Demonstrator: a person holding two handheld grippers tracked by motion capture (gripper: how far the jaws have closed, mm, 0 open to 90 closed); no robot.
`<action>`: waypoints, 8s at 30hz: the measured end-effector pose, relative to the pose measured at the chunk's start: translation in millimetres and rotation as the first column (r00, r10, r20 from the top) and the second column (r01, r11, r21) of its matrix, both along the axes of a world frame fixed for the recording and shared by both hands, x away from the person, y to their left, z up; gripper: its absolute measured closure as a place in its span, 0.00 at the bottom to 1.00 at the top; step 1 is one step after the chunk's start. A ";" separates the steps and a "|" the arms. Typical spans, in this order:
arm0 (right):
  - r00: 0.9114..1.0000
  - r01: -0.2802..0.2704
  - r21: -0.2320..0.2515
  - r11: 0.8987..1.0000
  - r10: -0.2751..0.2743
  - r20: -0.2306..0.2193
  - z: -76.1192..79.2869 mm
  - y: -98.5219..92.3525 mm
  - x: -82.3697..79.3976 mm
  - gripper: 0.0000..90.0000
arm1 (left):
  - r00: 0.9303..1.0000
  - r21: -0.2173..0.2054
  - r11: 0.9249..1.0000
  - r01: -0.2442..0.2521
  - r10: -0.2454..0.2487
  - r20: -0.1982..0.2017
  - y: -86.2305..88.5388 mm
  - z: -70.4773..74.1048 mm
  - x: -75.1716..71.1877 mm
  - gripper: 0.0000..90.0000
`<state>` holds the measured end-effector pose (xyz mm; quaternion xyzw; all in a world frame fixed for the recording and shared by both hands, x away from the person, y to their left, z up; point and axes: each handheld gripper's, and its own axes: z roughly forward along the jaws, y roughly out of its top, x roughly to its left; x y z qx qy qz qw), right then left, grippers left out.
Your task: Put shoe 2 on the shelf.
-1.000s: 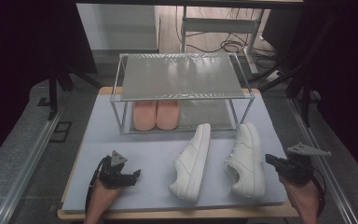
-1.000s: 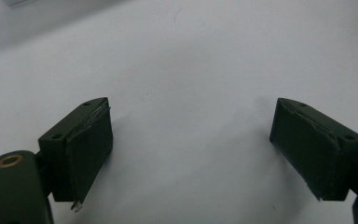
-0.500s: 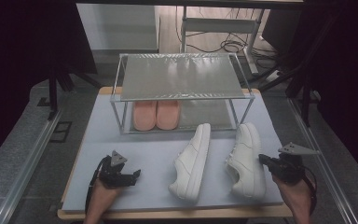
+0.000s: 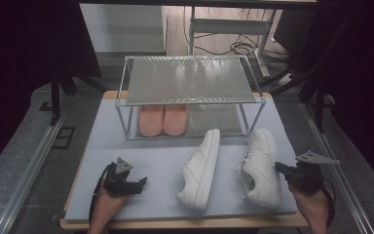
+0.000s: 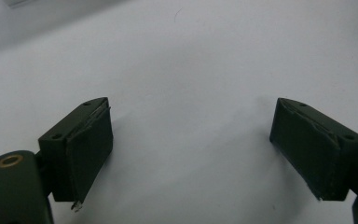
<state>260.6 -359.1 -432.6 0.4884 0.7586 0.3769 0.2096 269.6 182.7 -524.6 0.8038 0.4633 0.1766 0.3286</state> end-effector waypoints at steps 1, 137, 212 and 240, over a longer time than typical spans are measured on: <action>1.000 0.002 -0.001 1.000 -0.002 0.001 0.0 -0.4 -0.1 1.00 | 1.000 0.000 1.000 0.000 0.000 0.000 0.0 0.0 0.0 0.15; 0.997 -0.069 0.088 0.994 0.066 0.031 12.3 40.0 -22.3 1.00 | 1.000 0.003 1.000 -0.002 0.002 0.005 -0.4 -0.1 -0.6 0.15; 0.930 -0.369 0.046 0.928 0.368 0.015 -9.7 170.2 18.3 1.00 | 1.000 0.002 1.000 -0.002 0.002 0.005 -0.2 -0.1 -0.7 0.15; 0.953 -0.304 0.044 0.952 0.304 0.015 -12.3 138.4 -1.8 1.00 | 1.000 0.003 1.000 -0.002 0.002 0.008 -0.5 -0.1 -0.9 0.15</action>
